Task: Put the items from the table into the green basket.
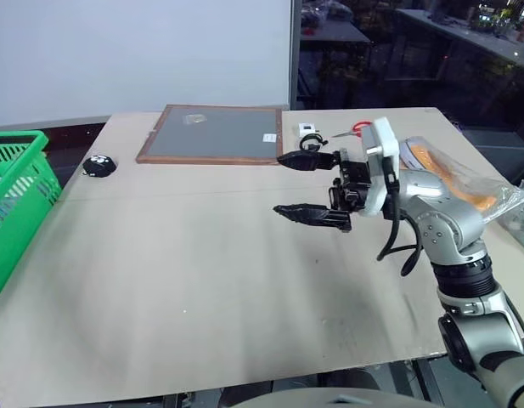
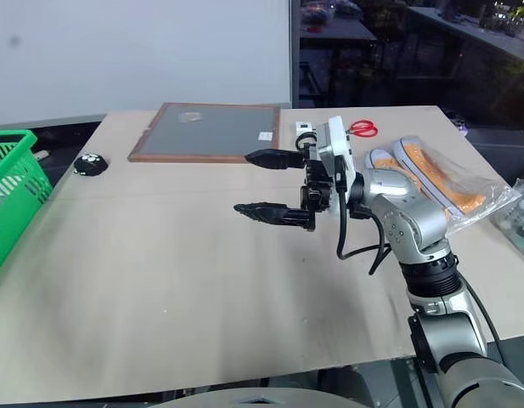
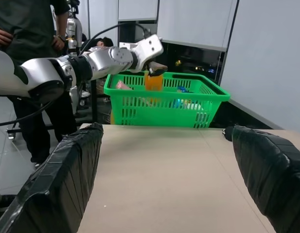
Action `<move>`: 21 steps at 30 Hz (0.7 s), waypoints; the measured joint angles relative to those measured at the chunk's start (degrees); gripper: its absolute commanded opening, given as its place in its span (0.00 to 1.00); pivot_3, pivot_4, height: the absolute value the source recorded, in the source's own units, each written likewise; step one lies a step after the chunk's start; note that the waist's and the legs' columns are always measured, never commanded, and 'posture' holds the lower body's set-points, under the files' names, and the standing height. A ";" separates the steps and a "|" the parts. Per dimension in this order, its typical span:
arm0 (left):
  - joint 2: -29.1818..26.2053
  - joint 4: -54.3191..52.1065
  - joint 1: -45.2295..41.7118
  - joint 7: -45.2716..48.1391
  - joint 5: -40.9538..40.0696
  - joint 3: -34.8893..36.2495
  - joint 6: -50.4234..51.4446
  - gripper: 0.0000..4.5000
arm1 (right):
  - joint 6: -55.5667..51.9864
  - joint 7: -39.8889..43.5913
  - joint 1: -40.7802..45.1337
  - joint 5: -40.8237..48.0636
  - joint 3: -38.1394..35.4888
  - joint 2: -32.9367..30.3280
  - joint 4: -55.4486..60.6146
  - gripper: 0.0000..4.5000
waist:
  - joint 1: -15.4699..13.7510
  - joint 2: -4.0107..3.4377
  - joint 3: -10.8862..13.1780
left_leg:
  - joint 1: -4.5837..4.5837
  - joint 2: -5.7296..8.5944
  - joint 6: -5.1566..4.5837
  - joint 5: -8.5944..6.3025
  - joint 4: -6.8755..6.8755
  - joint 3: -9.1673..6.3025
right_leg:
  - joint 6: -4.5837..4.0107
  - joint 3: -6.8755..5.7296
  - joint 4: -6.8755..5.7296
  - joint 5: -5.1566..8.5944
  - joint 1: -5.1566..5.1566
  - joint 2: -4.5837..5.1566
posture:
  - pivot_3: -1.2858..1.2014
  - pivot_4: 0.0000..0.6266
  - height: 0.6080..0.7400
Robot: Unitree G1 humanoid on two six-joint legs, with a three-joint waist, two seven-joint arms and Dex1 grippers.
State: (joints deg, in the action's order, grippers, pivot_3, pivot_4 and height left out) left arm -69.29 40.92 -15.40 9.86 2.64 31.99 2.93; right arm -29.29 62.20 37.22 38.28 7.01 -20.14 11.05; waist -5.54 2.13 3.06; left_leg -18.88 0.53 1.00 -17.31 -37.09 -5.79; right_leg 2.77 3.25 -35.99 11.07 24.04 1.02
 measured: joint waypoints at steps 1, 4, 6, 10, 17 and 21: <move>1.13 -1.63 -0.58 1.14 -1.93 1.27 -0.96 1.00 | 0.41 0.00 0.01 -0.33 0.00 -0.04 -0.35 1.00 | -0.02 -0.03 -0.02 | 0.00 0.00 0.01 0.00 0.00 0.01 | -0.01 0.00 0.00 0.00 -0.02 0.01 | 0.61 0.00 1.00; 6.99 -9.66 -0.47 7.28 -10.68 4.75 0.60 1.00 | 1.53 -0.27 -0.16 -2.24 0.00 -0.44 -1.49 1.00 | -0.10 -0.23 -0.08 | 0.00 0.03 0.02 0.01 -0.04 0.03 | -0.01 0.01 0.05 -0.01 -0.08 0.06 | 0.61 0.00 1.00; 13.16 -19.71 3.06 13.60 -18.57 5.60 3.72 1.00 | 3.07 -1.17 -0.62 -4.31 -0.07 -0.78 -3.42 1.00 | -0.12 -0.32 -0.19 | -0.01 0.08 0.02 0.01 -0.09 0.06 | -0.02 0.04 0.03 -0.01 -0.10 0.14 | 0.61 0.00 1.00; 24.30 -44.05 19.09 21.86 -31.47 2.80 13.47 1.00 | 6.75 -4.06 -5.31 -9.87 -0.74 -3.51 -6.89 1.00 | 0.37 -0.05 -0.36 | 0.02 0.06 -0.03 -0.02 -0.10 0.30 | -0.02 0.35 0.14 -0.02 -0.09 0.13 | 0.61 0.00 1.00; 38.40 -69.67 39.77 20.07 -32.72 -11.85 19.23 1.00 | 12.51 -6.54 -22.33 -17.16 -3.66 -11.62 -7.78 1.00 | -0.09 -0.18 -0.33 | 0.16 0.01 -0.15 -0.09 -0.13 0.37 | -0.10 0.46 0.13 0.10 -0.27 0.00 | 0.61 0.00 1.00; 40.46 -71.98 41.69 18.37 -29.51 -15.16 18.77 1.00 | 14.84 -6.37 -29.18 -18.83 -3.81 -14.04 -7.41 1.00 | 0.10 -0.56 -0.17 | 0.28 0.00 -0.18 -0.07 -0.33 0.53 | -0.04 0.57 0.10 0.27 -0.65 -0.08 | 0.60 0.00 1.00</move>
State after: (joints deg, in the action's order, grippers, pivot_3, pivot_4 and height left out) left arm -28.82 -31.07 26.29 28.23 -26.86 16.83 21.70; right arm -14.45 55.84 8.04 19.45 3.19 -34.18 3.64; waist -5.44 1.56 2.89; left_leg -18.60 0.53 0.82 -17.38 -37.42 -5.26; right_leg 2.73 3.82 -35.89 11.35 23.39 0.94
